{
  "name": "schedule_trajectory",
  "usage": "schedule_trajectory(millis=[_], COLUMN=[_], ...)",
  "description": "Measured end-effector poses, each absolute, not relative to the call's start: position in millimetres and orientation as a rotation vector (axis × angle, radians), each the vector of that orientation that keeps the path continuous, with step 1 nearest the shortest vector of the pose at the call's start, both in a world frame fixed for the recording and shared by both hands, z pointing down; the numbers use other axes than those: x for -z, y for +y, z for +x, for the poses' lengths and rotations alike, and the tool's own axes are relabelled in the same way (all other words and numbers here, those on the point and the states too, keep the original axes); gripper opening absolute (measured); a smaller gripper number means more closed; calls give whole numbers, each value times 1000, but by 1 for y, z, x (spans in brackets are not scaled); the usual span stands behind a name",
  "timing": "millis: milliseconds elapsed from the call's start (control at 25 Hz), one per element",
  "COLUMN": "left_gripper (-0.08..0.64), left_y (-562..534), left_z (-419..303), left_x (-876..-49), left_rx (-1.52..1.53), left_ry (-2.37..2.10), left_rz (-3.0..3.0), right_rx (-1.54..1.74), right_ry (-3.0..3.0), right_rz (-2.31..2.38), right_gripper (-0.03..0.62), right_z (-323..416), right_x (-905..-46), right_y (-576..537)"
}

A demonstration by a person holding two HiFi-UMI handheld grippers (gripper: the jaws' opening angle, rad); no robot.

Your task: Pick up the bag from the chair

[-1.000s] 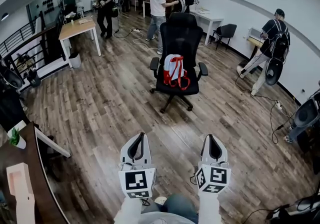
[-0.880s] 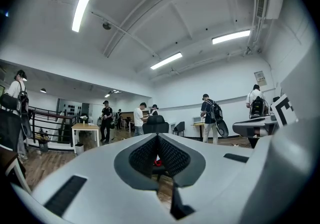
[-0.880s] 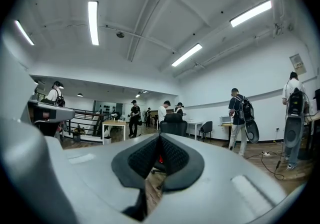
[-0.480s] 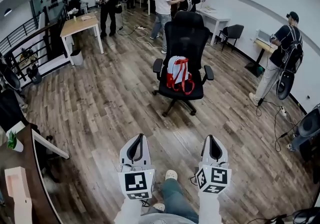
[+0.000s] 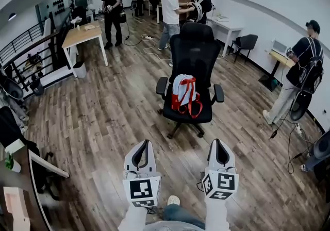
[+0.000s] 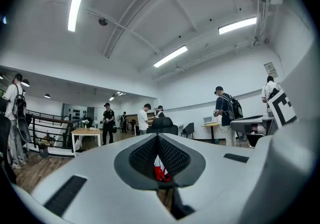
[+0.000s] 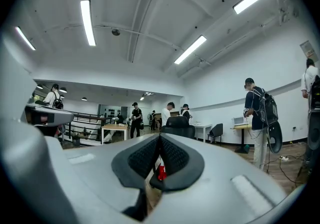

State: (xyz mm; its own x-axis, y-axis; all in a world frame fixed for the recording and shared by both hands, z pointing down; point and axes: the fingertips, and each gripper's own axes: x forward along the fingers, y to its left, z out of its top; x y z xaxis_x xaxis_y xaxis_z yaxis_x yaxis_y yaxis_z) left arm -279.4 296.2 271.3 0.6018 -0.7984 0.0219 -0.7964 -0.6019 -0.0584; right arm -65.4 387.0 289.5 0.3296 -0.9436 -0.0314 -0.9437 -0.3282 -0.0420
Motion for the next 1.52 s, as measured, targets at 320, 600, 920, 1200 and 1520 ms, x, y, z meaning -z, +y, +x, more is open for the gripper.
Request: schedule_trajectory(millis=[320, 600, 920, 1200, 1520], left_gripper=[6, 6, 6, 6, 6], left_y=[229, 172, 75, -30, -146], left_z=[-218, -185, -126, -65, -10], left_x=[-271, -286, -303, -299, -294], left_rx=[84, 145, 132, 147, 152], left_ry=[1419, 1431, 1394, 1327, 1257], left_rz=[-2755, -2760, -2808, -2847, -2869], right_rx=[4, 64, 71, 64, 59], right_ry=[1824, 1828, 1774, 1712, 1636], right_rz=[-2477, -2485, -2540, -2587, -2634], right_gripper=[11, 11, 11, 11, 11], right_z=[-6, 28, 89, 144, 198], right_x=[-288, -307, -323, -316, -313], right_y=[311, 260, 180, 84, -19])
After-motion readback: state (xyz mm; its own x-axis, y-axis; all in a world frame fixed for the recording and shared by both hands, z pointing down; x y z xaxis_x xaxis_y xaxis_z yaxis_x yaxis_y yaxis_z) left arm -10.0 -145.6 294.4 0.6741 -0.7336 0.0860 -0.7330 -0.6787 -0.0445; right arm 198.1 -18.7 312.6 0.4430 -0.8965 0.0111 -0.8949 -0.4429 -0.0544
